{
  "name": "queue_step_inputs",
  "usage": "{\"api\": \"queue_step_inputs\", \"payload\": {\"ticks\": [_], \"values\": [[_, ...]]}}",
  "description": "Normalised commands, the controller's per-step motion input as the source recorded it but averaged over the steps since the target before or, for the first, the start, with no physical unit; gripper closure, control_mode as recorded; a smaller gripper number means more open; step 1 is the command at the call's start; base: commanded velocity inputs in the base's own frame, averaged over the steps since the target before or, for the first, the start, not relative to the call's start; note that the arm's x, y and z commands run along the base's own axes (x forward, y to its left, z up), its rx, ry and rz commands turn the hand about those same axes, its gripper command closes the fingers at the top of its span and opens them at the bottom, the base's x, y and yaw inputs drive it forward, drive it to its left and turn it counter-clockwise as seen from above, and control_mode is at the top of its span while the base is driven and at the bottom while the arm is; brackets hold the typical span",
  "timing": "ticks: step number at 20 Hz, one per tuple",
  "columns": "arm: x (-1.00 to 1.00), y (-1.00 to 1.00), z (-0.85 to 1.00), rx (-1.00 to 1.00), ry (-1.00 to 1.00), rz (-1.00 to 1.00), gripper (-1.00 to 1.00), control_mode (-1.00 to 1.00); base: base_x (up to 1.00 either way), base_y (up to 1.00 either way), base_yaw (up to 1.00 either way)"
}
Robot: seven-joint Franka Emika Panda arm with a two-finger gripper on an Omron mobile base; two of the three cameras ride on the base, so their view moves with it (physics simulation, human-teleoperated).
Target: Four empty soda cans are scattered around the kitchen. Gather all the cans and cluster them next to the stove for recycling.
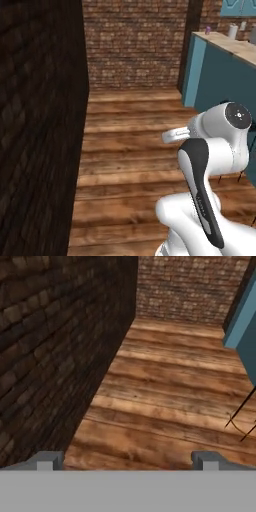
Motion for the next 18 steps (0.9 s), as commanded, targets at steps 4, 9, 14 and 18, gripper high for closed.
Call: {"api": "queue_step_inputs", "payload": {"ticks": [4, 9, 14, 18], "values": [[0.00, 0.00, 0.00, 0.00, 0.00, 0.00, -1.00, 1.00, 0.95, 0.00, -0.11], [0.00, 0.00, 0.00, 0.00, 0.00, 0.00, -1.00, 1.00, 0.94, 0.00, -0.13], [0.00, 0.00, 0.00, 0.00, 0.00, 0.00, -1.00, 1.00, 0.90, 0.01, -0.15], [0.00, 0.00, 0.00, 0.00, 0.00, 0.00, -1.00, 1.00, 0.91, 0.09, -0.17]]}}
